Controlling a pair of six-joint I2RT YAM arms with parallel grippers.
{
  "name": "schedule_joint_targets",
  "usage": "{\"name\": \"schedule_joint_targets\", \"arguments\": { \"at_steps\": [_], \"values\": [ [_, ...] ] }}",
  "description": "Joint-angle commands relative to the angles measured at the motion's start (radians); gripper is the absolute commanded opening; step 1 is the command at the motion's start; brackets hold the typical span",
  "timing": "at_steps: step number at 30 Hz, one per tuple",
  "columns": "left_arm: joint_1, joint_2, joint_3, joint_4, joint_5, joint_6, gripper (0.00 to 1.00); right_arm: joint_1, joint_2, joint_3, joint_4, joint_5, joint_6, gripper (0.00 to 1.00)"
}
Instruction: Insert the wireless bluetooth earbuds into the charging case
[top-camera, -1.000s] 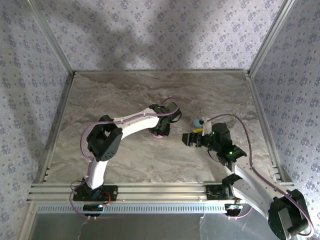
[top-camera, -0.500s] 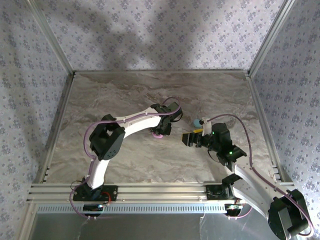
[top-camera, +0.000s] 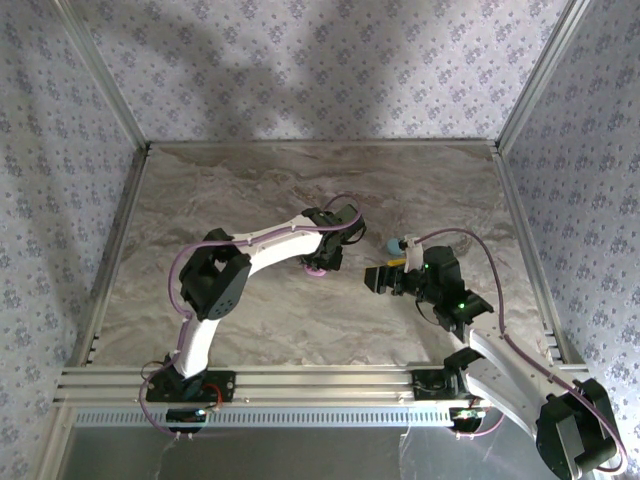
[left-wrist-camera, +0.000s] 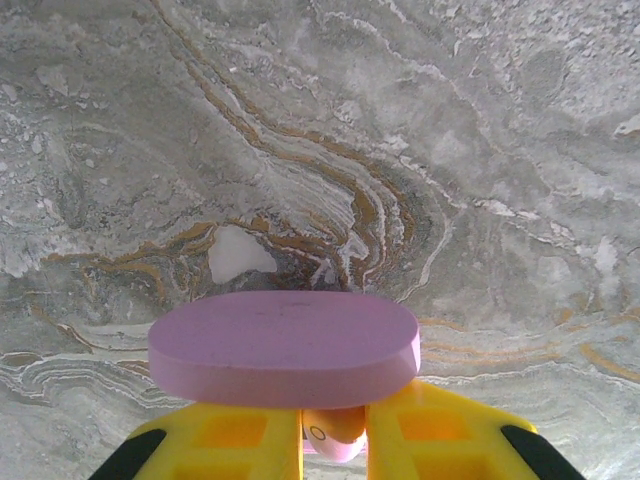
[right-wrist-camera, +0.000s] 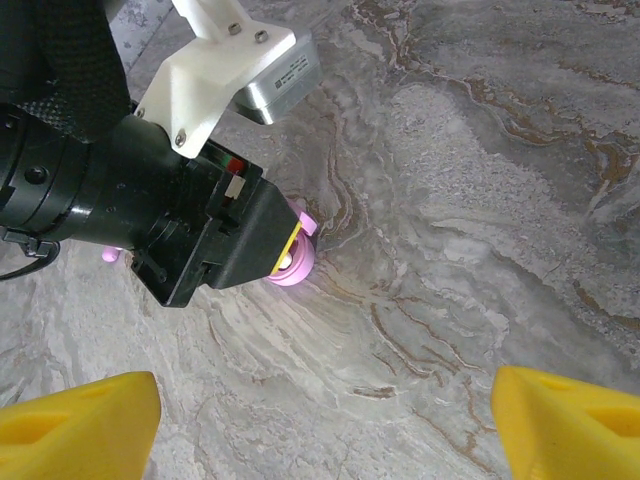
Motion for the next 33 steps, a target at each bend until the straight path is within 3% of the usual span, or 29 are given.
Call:
{"name": "schedule_joint_targets", "arguments": {
  "at_steps": [1, 8, 17, 23, 28, 33],
  "values": [
    [-0.009, 0.018, 0.011, -0.011, -0.012, -0.013, 0.21, -0.006, -0.009, -0.004, -0.009, -0.011, 0.004, 0.88],
    [-0.01, 0.02, 0.009, -0.012, -0.011, -0.016, 0.22, -0.006, -0.011, -0.004, -0.01, -0.011, 0.005, 0.88],
    [-0.015, -0.007, 0.014, -0.019, -0.006, -0.016, 0.35, -0.007, -0.008, -0.004, -0.005, -0.012, 0.006, 0.88],
    [-0.016, -0.042, 0.007, -0.012, 0.011, -0.016, 0.37, -0.007, -0.006, -0.004, -0.006, -0.01, 0.004, 0.88],
    [-0.016, -0.119, -0.039, 0.025, 0.026, -0.016, 0.41, -0.006, -0.002, -0.004, -0.005, -0.006, 0.002, 0.88],
    [-0.015, -0.27, -0.162, 0.095, 0.022, 0.002, 0.54, -0.008, -0.001, -0.002, -0.018, 0.011, -0.003, 0.9]
  ]
}}
